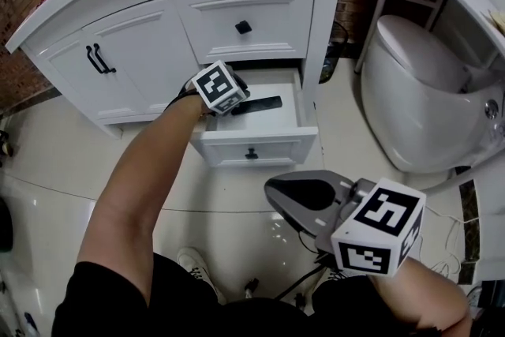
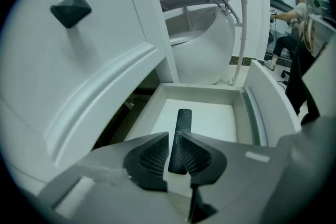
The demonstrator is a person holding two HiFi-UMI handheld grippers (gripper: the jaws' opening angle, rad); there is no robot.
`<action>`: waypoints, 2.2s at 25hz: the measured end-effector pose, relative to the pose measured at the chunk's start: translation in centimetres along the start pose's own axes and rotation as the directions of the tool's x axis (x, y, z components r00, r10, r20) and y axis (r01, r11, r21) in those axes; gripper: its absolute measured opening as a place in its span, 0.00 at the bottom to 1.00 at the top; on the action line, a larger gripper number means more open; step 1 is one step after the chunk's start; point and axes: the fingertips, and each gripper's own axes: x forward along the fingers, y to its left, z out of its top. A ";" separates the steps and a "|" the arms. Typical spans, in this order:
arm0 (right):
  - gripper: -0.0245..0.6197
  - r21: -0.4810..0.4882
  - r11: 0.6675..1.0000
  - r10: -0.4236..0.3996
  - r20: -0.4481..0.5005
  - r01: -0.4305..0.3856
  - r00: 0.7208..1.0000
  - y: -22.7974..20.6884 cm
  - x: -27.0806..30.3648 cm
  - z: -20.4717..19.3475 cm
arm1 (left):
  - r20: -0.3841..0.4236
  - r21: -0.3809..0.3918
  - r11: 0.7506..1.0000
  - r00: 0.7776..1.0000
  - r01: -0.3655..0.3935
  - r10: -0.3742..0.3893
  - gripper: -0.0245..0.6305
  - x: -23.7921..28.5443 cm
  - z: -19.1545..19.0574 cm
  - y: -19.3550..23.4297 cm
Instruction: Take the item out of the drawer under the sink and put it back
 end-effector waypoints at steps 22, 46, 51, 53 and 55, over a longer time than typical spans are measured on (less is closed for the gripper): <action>0.04 -0.030 0.992 -0.124 0.030 0.125 0.992 -1.2 0.0 0.4 | 0.510 -0.250 0.968 0.852 0.014 0.119 0.04 -20.1 4.6 -12.6; 0.04 -0.019 0.979 -0.200 0.100 0.203 0.975 2.9 -3.6 0.0 | 0.663 -0.328 0.939 0.734 0.107 0.148 0.05 -29.7 0.5 -22.6; 0.04 0.007 0.970 -0.241 0.101 0.242 0.965 1.6 -3.6 -0.7 | 0.671 -0.356 0.919 0.730 0.170 0.125 0.05 -28.8 -0.1 -22.5; 0.04 0.008 0.971 -0.239 0.105 0.239 0.965 1.6 -3.4 -0.6 | 0.681 -0.351 0.924 0.719 0.154 0.139 0.05 -29.2 0.1 -22.1; 0.04 0.001 0.972 -0.233 0.104 0.235 0.967 1.7 -3.1 -0.5 | 0.683 -0.348 0.927 0.716 0.143 0.146 0.05 -29.4 0.1 -21.9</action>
